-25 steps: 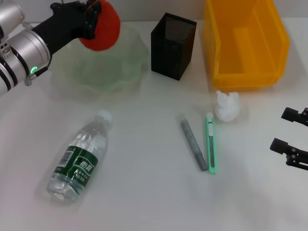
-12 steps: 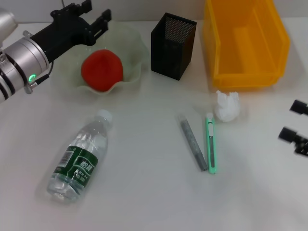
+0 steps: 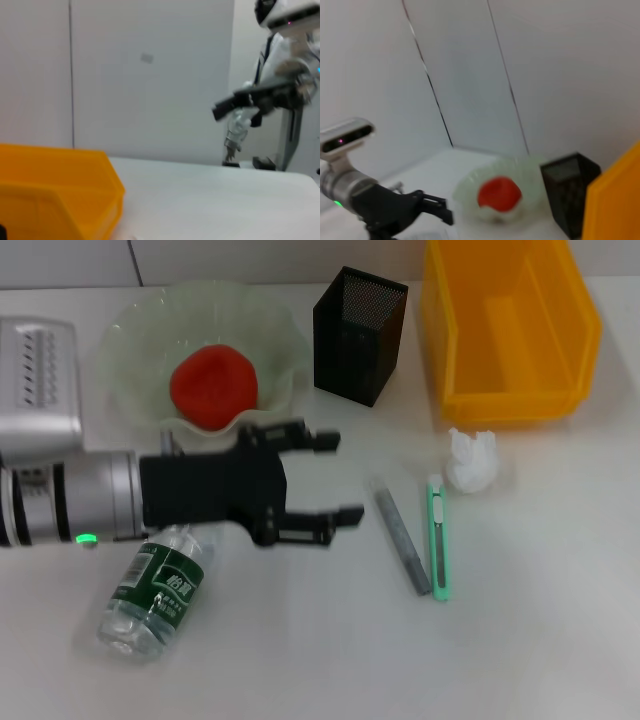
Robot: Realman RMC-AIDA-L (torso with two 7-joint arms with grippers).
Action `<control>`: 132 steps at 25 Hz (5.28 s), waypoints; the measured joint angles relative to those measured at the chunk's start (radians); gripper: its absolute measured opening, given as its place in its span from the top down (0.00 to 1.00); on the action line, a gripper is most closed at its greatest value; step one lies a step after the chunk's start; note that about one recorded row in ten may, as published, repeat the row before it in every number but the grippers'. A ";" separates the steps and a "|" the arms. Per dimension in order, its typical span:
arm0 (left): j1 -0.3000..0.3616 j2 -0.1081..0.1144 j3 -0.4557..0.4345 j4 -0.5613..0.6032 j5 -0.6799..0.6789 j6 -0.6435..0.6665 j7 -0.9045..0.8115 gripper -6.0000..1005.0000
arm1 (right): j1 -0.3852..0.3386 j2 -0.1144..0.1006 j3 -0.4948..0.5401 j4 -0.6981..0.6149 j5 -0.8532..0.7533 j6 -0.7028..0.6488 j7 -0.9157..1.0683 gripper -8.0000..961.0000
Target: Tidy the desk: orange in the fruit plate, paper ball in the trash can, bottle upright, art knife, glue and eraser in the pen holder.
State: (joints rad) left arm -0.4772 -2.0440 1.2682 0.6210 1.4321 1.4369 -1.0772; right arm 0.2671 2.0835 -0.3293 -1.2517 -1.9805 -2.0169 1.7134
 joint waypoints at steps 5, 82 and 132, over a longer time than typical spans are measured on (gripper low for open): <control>0.020 -0.017 -0.001 0.003 0.126 0.029 -0.035 0.16 | 0.044 -0.003 -0.225 -0.347 -0.156 0.068 0.399 0.19; 0.095 -0.026 -0.049 -0.001 0.108 0.014 0.025 0.17 | 0.301 -0.008 -0.670 -0.038 -0.478 0.922 0.539 0.48; 0.375 -0.036 0.517 1.178 1.203 -0.306 -1.813 0.17 | -0.120 -0.005 -0.531 0.598 0.497 0.447 -0.674 0.13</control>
State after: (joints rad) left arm -0.1027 -2.0798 1.7851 1.7991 2.6353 1.1307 -2.8901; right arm 0.1466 2.0784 -0.8605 -0.6535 -1.4837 -1.5700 1.0391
